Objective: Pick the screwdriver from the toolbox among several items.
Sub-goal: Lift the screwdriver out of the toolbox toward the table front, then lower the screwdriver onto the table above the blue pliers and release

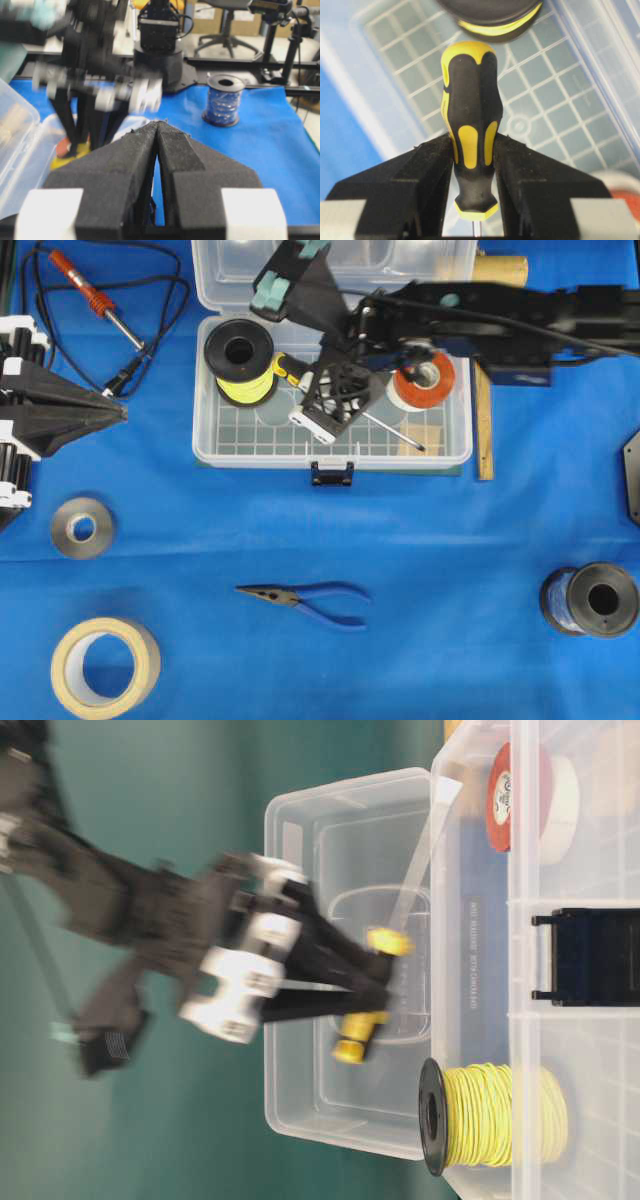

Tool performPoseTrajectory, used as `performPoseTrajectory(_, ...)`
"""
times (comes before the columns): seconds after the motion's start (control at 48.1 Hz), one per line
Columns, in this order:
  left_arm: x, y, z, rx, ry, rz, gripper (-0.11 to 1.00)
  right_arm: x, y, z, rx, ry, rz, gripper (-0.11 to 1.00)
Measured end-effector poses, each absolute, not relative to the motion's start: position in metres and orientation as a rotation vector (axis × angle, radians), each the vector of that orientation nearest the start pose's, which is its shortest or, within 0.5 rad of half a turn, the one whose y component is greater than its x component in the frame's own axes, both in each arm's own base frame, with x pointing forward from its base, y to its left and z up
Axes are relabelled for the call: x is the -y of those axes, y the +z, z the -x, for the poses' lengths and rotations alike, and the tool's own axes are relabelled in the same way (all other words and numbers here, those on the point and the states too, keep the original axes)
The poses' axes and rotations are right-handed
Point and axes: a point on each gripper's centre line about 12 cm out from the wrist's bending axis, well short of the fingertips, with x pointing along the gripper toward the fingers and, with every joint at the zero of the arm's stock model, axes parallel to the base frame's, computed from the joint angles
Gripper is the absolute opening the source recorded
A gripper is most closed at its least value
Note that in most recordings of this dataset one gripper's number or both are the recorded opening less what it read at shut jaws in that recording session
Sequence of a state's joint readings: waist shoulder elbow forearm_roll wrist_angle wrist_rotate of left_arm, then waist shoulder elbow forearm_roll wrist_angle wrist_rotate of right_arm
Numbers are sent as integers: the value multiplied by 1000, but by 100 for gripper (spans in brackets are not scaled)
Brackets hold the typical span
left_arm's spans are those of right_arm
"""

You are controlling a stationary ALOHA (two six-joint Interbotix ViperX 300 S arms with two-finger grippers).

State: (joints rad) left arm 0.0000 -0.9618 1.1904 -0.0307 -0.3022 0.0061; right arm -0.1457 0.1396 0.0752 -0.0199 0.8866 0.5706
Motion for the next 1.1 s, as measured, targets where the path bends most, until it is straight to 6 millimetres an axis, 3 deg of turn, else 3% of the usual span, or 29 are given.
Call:
performPoseTrajectory(0.104,-1,289,-198,75,9,22,0,47,264,-442,-1021,-421,-571,25)
performPoseTrajectory(0.249,-1,288,-198,74,10,23,0,5,266,-455,-1027,-347,-545,25)
performPoseTrajectory(0.395,-1,288,-198,74,9,22,0,-38,237,-477,-1082,-278,-485,25)
performPoseTrajectory(0.561,-1,289,-197,78,9,22,0,-67,189,-499,-1163,-243,-403,25)
performPoseTrajectory(0.79,-2,289,-197,81,13,22,0,-78,143,-509,-1224,-220,-342,25)
performPoseTrajectory(1.101,-3,289,-197,81,16,22,0,-80,109,-512,-1250,-213,-326,26)
